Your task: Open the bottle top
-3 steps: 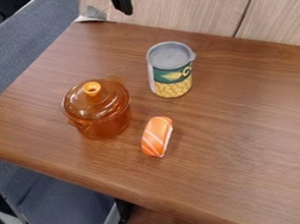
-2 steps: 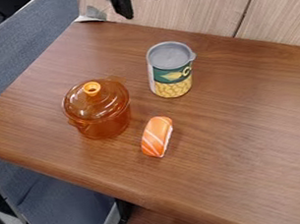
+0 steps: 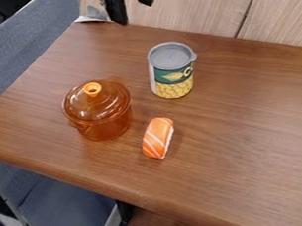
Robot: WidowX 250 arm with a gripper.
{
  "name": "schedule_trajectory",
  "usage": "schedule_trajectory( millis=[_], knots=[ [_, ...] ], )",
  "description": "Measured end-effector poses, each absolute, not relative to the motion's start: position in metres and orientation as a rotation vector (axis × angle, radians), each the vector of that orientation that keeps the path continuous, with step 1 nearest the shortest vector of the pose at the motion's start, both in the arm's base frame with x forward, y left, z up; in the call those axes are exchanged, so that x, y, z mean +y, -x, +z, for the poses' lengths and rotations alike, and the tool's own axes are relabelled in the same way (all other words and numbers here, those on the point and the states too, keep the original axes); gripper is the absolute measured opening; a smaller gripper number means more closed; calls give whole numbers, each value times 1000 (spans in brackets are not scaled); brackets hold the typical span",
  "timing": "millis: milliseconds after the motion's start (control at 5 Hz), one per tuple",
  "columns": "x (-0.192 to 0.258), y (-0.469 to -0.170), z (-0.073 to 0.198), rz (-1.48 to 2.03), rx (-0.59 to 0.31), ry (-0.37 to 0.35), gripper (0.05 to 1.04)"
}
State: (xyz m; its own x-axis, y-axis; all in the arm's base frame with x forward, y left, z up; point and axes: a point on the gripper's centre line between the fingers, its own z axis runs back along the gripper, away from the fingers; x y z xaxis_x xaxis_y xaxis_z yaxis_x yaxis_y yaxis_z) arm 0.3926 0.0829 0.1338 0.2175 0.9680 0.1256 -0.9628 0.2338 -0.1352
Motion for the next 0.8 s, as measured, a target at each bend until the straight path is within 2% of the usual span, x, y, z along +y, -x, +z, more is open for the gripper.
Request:
schedule_trajectory(
  millis=[200, 400, 800],
  knots=[
    [88, -382, 157, 1380, -241, 16, 999],
    [90, -356, 165, 1402, -234, -40, 999],
    [84, -306, 159, 1404, -203, -81, 999]
  ],
)
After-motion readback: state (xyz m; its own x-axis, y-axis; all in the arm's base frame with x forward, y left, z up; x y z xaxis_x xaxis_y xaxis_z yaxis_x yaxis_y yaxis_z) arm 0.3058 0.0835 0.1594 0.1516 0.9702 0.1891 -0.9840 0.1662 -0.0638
